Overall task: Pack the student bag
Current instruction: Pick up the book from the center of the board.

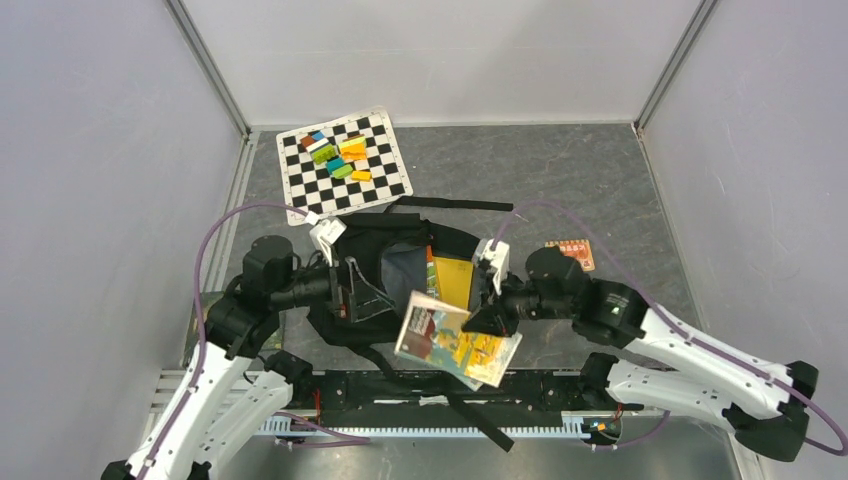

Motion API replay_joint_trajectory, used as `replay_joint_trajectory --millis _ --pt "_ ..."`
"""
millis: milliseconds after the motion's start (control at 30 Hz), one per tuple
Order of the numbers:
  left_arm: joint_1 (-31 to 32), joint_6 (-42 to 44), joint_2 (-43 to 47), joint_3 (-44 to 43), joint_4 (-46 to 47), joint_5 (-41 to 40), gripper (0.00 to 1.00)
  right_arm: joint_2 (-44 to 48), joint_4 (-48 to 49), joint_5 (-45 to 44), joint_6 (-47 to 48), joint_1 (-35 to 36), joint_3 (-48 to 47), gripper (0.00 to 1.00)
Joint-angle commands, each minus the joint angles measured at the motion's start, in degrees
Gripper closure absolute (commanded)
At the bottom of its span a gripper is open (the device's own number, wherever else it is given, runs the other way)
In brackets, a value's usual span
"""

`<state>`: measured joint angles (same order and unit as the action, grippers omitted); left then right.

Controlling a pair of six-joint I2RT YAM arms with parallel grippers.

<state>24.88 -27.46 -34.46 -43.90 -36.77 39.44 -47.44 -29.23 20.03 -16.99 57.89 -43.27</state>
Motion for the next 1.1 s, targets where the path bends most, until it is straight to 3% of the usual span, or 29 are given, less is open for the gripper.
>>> replay_joint_trajectory --millis 0,200,533,800,1067 --pt "0.21 2.74 1.07 -6.16 1.65 -0.68 0.00 1.07 1.71 -5.36 -0.09 0.11 -14.76 1.00" --pt "0.25 -1.73 4.22 -8.27 8.83 -9.39 0.00 1.45 8.50 -16.45 0.02 0.09 -21.68 1.00" --pt "0.25 -16.80 5.87 -2.77 24.17 -15.06 0.00 1.00 23.80 -30.38 -1.79 0.07 -18.11 1.00" --pt "0.25 -22.84 -0.73 -2.39 34.85 -10.65 0.00 -1.31 35.17 -29.57 -4.30 0.11 -17.09 1.00" --pt "0.78 -26.51 -7.18 -1.87 45.18 -9.67 0.00 -4.70 46.78 -22.55 -10.88 0.19 -13.89 1.00"
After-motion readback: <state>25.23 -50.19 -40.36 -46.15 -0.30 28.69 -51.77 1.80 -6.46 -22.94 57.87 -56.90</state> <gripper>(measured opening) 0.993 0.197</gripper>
